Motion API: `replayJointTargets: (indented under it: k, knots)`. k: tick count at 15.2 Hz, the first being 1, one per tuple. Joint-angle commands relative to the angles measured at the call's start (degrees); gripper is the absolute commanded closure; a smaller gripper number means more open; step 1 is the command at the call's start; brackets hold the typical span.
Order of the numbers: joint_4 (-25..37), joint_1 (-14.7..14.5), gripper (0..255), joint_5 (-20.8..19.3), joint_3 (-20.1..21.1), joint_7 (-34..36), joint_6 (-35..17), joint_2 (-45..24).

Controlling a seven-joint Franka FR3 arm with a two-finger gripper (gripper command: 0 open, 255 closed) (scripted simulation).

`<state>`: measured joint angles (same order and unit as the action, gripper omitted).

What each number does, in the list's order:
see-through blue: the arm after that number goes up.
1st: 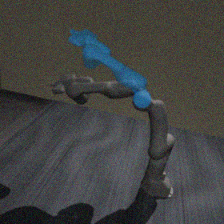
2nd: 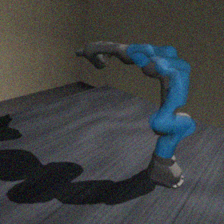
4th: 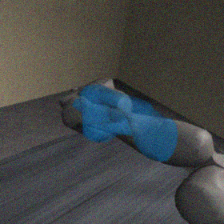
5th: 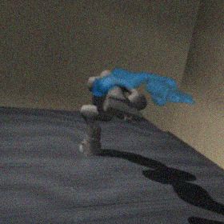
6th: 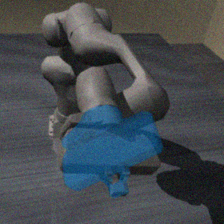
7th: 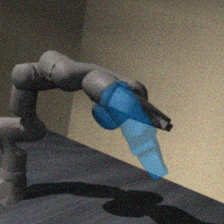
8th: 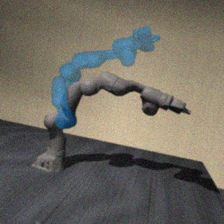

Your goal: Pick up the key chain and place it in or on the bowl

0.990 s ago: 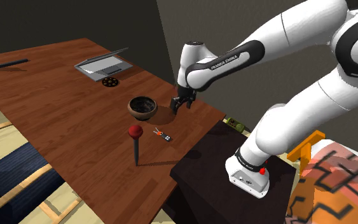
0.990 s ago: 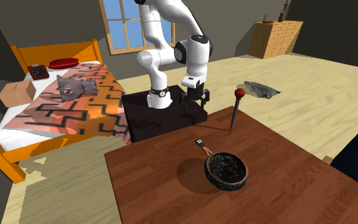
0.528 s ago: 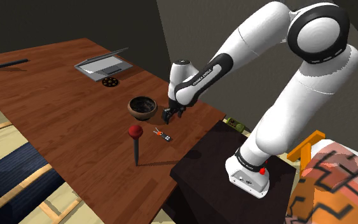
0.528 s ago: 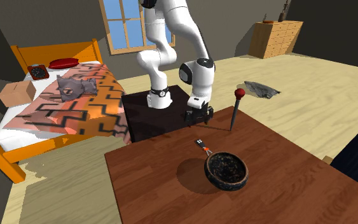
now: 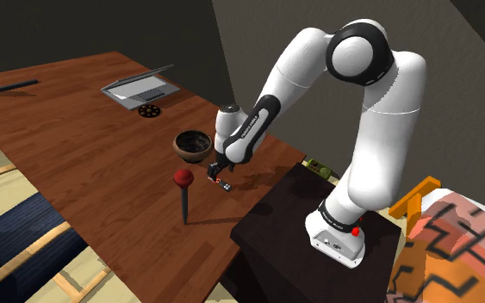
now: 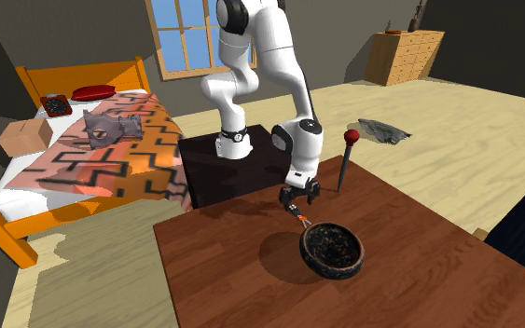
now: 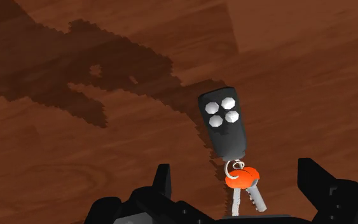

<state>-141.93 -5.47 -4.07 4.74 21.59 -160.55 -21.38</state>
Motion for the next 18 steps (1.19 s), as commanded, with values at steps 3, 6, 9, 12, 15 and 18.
replayJointTargets:
  k: [3, 6, 9, 12, 15, 18]
  knots:
    - [1.1, -1.0, 0, -0.8, -0.7, 1.0, -3.1, -4.1]
    - [1.8, -1.5, 0, -1.2, -1.2, 1.3, -5.1, -6.8]
    - [2.0, -1.6, 0, -1.2, -1.3, 1.4, -5.4, -7.3]
    - [2.0, -1.6, 0, -1.2, -1.3, 1.4, -5.4, -7.3]
    - [2.0, -1.6, 0, -1.2, -1.3, 1.4, -5.4, -7.3]
    - [1.9, -1.5, 255, -1.2, -1.3, 1.4, -5.4, -7.3]
